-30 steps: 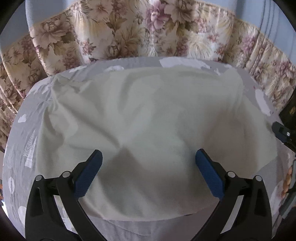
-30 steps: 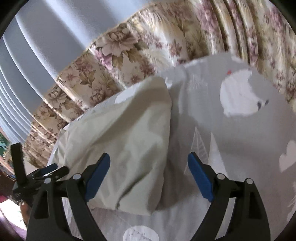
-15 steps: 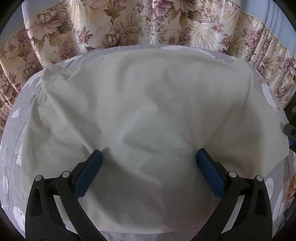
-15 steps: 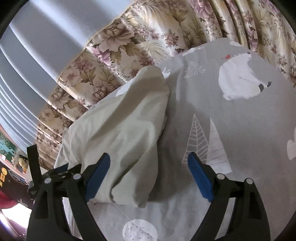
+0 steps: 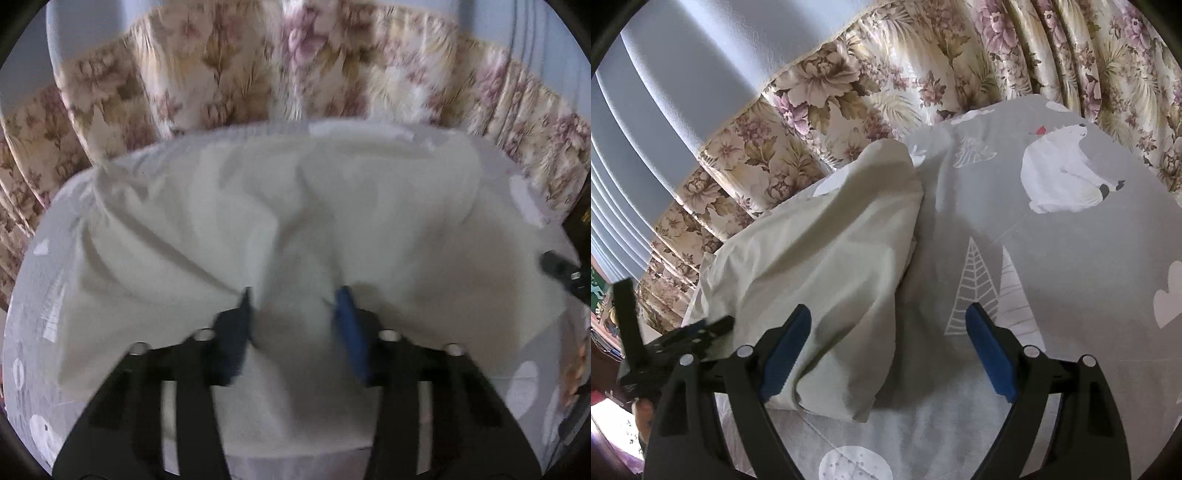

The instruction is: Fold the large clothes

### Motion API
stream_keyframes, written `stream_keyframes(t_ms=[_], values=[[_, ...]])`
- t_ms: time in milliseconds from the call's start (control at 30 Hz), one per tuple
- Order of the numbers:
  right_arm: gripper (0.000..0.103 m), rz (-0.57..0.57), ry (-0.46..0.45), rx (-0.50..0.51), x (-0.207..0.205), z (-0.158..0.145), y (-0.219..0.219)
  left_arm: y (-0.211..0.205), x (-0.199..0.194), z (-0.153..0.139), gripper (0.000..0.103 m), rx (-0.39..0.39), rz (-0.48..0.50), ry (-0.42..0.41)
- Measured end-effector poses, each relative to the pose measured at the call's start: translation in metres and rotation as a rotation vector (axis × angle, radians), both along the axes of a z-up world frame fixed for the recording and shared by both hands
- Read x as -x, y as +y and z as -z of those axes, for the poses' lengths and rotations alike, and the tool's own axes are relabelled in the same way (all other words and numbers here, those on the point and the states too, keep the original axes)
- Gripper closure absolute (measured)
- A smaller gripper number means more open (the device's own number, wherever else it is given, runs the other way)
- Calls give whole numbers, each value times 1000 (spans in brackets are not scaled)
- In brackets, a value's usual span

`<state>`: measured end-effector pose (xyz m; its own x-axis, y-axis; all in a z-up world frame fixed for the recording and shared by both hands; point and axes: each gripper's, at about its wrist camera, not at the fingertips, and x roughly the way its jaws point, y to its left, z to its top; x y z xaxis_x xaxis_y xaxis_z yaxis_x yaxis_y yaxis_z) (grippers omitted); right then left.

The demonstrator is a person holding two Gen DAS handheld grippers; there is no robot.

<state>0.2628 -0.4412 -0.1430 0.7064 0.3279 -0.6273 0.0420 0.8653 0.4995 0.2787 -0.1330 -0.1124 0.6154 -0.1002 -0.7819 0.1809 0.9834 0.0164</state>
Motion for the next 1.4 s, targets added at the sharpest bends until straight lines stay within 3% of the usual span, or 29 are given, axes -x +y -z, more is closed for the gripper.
stream_keyframes(t_ms=[200, 267, 333, 367, 400, 433, 500, 533, 633, 700, 867, 1133, 1167, 1233, 1333, 1400], values=[[17, 6, -6, 30, 0, -3, 3, 16, 19, -26, 74, 131, -23, -33], [17, 6, 2, 25, 1, 0, 4, 17, 33, -34, 70, 161, -23, -66], [17, 10, 5, 19, 1, 2, 4, 9, 45, -35, 33, 148, -21, -101], [17, 13, 4, 17, 2, 3, 4, 2, 46, -30, 29, 119, -7, -120], [17, 15, 2, 16, 2, 4, 3, -3, 43, -26, 33, 103, 8, -121], [17, 17, 0, 18, 2, 4, 3, -8, 36, -15, 49, 95, 23, -96], [17, 12, -1, 32, 2, 3, 5, -5, 23, 3, 69, 104, -5, -49], [17, 11, -9, 40, 3, 2, 5, -1, 19, 8, 73, 118, -24, -72], [17, 30, -28, 63, 7, 1, 3, 8, 16, 16, 74, 204, -40, -119], [17, 51, -33, 56, 8, 2, 0, 4, 17, 23, 74, 178, -31, -143], [17, -15, -25, -8, 12, 0, 8, 7, 9, 27, 74, 179, 0, -106], [19, -60, 25, 33, -4, 15, 32, 13, -1, 33, 74, 227, 0, -41], [21, -62, 26, 52, -6, 16, 35, 11, 0, 33, 74, 215, 3, -44], [38, -86, 40, 50, -11, 16, 42, 9, 1, 33, 74, 197, 4, -42], [55, -99, 78, 64, -11, 14, 54, 3, 0, 33, 73, 139, 18, -40], [56, -95, 104, 69, -5, 13, 58, -1, 2, 33, 73, 107, 21, -52]])
